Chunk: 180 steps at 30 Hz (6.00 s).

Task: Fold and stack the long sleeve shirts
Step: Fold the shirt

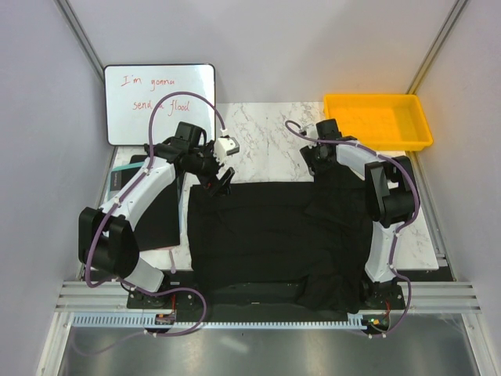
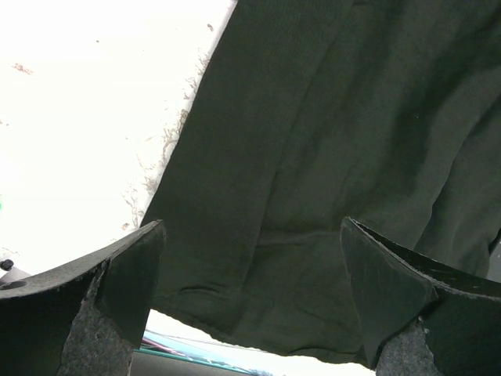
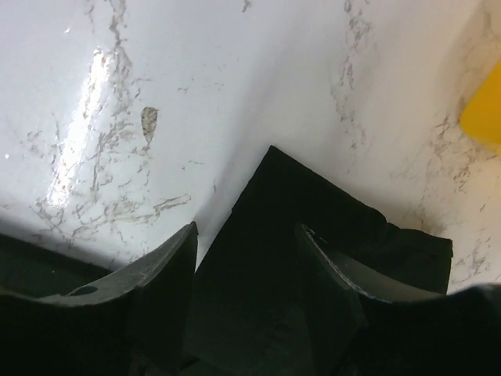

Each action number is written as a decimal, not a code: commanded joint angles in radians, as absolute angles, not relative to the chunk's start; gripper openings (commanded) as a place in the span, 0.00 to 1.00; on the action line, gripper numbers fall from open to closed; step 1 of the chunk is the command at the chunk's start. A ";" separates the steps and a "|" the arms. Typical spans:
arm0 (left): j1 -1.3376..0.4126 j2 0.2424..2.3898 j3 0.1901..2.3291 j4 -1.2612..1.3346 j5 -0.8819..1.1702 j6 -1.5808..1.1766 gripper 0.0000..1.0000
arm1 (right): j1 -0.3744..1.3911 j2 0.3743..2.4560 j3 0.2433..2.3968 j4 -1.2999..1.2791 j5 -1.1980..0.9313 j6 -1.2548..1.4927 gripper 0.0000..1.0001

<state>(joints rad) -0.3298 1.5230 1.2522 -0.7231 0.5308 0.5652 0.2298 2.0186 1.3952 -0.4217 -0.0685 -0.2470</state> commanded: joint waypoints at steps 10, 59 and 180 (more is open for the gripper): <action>-0.334 1.508 1.289 -0.698 0.541 0.543 0.99 | 0.221 2.053 1.399 -0.460 -0.106 -0.250 0.00; -1.154 1.436 0.807 0.414 0.347 1.448 0.93 | 0.190 1.351 1.284 -1.011 -0.963 -0.393 0.00; -0.287 2.005 1.445 -0.732 0.118 0.902 0.58 | -0.090 1.908 1.301 -0.712 -0.229 -0.974 0.59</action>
<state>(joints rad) -0.3141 1.9957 1.4700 -0.7166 0.1772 0.8169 -0.0830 1.9240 1.3338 -0.7345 -0.2569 -0.9390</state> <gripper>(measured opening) 0.604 0.610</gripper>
